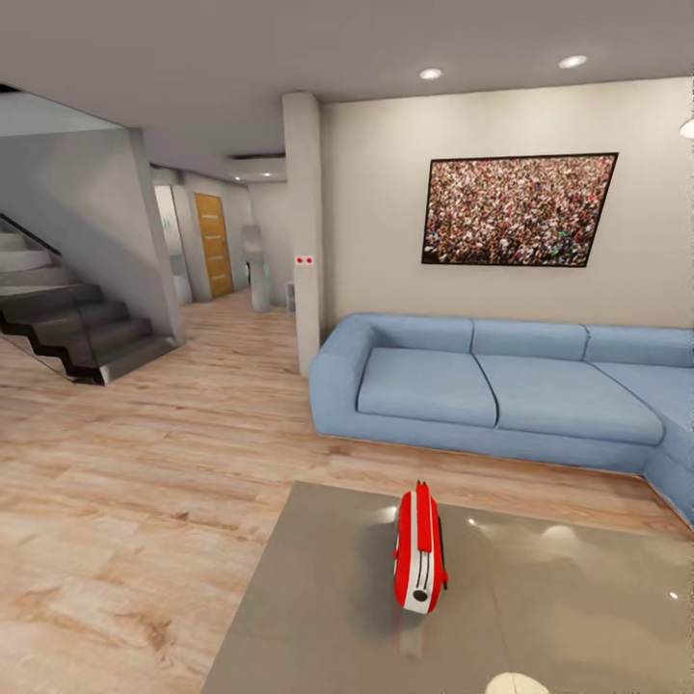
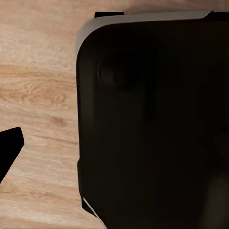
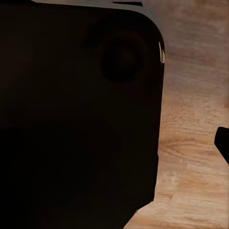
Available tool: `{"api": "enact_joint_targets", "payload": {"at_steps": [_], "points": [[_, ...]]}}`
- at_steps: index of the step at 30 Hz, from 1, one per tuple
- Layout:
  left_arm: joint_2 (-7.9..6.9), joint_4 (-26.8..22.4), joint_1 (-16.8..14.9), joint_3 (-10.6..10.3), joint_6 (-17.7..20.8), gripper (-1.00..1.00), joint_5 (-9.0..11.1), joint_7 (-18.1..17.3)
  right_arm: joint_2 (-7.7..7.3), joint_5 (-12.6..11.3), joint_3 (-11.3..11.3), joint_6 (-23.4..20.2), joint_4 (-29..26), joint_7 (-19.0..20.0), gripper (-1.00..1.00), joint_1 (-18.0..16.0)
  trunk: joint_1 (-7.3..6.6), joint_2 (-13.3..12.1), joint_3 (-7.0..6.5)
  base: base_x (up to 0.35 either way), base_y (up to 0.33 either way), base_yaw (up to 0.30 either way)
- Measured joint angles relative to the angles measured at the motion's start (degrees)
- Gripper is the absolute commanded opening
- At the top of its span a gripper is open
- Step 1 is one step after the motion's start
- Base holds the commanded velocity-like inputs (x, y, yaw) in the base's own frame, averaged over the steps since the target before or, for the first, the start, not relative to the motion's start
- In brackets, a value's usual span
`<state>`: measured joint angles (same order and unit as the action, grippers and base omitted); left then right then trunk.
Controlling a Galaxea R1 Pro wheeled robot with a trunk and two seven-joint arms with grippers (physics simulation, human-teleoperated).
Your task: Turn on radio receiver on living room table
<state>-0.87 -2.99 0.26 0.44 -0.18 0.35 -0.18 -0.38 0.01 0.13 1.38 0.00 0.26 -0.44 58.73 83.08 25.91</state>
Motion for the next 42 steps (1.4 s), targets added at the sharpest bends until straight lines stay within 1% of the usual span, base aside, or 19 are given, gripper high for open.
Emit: {"api": "enact_joint_targets", "payload": {"at_steps": [30,42], "points": [[0.0,0.0,0.0,0.0,0.0,1.0,0.0,0.03,0.03,-0.01,0.23,0.03,0.0,0.09,1.0,0.0,0.0,0.0,2.55,0.001,0.0,-0.108],[-0.01,0.0,0.0,0.0,0.0,1.0,0.0,0.09,0.03,-0.01,0.22,0.03,0.0,0.04,1.0,0.0,0.0,0.0,3.52,0.0,0.0,-0.068]]}}
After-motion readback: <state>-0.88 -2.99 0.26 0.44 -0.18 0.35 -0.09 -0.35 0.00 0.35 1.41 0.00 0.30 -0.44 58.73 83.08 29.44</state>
